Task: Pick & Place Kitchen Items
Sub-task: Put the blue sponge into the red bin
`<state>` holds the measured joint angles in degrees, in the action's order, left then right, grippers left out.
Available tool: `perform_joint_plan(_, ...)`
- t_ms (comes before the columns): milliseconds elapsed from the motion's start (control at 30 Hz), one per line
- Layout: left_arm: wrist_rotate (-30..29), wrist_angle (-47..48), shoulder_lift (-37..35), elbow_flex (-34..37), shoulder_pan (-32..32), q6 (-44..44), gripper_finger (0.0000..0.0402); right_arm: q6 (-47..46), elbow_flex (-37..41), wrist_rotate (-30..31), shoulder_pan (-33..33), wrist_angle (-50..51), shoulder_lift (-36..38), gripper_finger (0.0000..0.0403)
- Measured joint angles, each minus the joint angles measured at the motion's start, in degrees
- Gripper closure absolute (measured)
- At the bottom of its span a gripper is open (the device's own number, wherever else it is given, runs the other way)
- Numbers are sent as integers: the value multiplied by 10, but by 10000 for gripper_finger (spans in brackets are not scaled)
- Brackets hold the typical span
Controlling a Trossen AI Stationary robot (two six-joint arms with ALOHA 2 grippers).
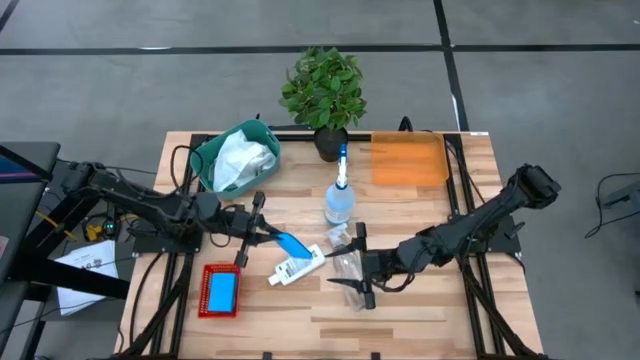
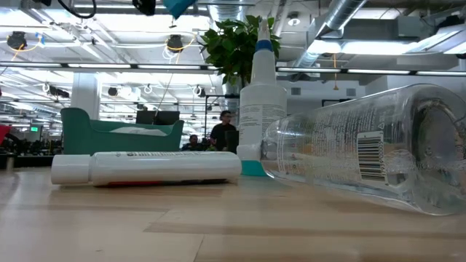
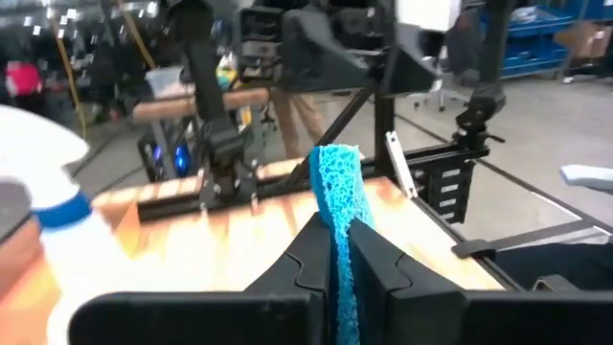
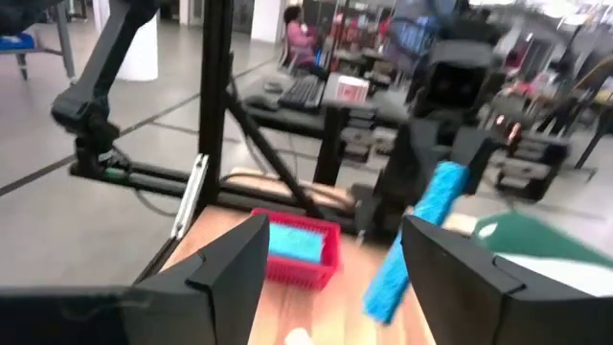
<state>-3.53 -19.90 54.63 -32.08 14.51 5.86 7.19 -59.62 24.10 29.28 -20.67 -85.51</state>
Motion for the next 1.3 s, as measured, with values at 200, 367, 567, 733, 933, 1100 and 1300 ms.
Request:
perform_joint_plan(200, 1, 77, -36, 0, -34, -52, 392, -48, 0, 0, 0, 55, 1, 171)
perform_joint_plan(367, 5, 183, -83, 0, -68, -98, 393, -45, 0, 0, 0, 79, 1, 171)
perform_joint_plan(567, 86, 288, -131, 0, -113, -167, 393, -38, 0, 0, 0, 84, 1, 171)
perform_joint_plan(733, 136, 346, -141, 0, -137, -184, 390, -38, 0, 0, 2, 95, 1, 171)
perform_joint_plan(933, 177, 413, -141, 0, -161, -198, 393, -42, 0, 0, 7, 115, 1, 171)
perform_joint_plan(1100, 247, 429, -144, 0, -166, -204, 391, -42, 0, 0, 7, 115, 1, 171)
perform_joint_plan(1300, 261, 496, -144, 0, -166, -230, 393, -43, 0, 0, 7, 118, 1, 171)
